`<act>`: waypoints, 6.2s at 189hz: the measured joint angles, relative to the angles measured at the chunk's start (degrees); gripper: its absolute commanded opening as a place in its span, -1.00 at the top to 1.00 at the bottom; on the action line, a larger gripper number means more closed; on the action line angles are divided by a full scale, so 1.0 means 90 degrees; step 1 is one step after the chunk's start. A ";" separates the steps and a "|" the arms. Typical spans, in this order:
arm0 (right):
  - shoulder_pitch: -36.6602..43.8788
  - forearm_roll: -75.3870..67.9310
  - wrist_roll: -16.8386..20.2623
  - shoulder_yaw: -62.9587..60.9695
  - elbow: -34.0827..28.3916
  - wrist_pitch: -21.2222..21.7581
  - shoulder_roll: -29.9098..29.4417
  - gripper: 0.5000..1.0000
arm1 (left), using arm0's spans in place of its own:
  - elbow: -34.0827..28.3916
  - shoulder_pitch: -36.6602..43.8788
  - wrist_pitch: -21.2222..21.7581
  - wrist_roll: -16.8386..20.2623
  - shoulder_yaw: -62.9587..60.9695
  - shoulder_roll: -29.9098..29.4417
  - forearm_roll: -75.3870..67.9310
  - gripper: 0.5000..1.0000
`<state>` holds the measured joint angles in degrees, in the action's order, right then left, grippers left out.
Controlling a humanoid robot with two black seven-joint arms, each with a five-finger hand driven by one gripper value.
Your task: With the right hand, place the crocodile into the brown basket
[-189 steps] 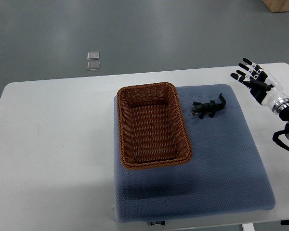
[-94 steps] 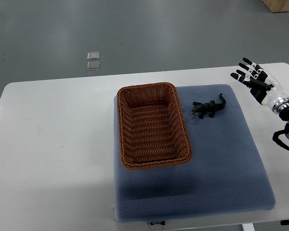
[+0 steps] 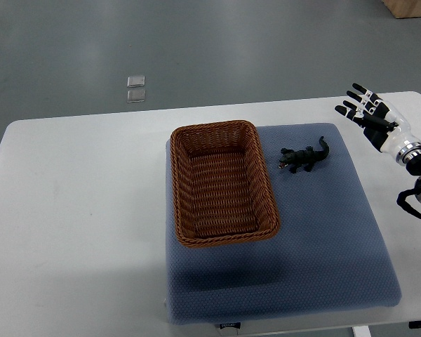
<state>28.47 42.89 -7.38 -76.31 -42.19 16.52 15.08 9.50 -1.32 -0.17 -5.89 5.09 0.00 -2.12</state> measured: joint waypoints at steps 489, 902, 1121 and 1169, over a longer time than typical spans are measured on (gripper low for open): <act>0.2237 0.4099 -0.0957 0.6025 -0.0844 -0.1502 0.1911 -0.70 | -0.0001 0.0000 0.0000 0.0000 0.0000 0.0000 0.0002 -1.00; 0.2648 0.5360 -0.0924 0.7688 -0.0295 -0.2427 0.1331 1.00 | 0.0000 0.0000 0.0000 0.0000 0.0001 0.0000 0.0000 -1.00; 0.3700 0.5348 -0.1477 0.7545 -0.2032 -0.2991 0.1327 1.00 | 0.0000 0.0000 0.0000 0.0000 0.0000 0.0000 0.0002 -1.00; 0.3525 0.5523 -0.1501 0.7659 -0.2098 -0.3017 0.0817 0.86 | 0.0000 0.0000 0.0000 0.0000 0.0000 0.0000 0.0002 -1.00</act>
<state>60.19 92.60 -20.90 -7.38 -61.07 -10.64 22.43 9.49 -1.32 -0.18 -5.89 5.10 0.00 -2.09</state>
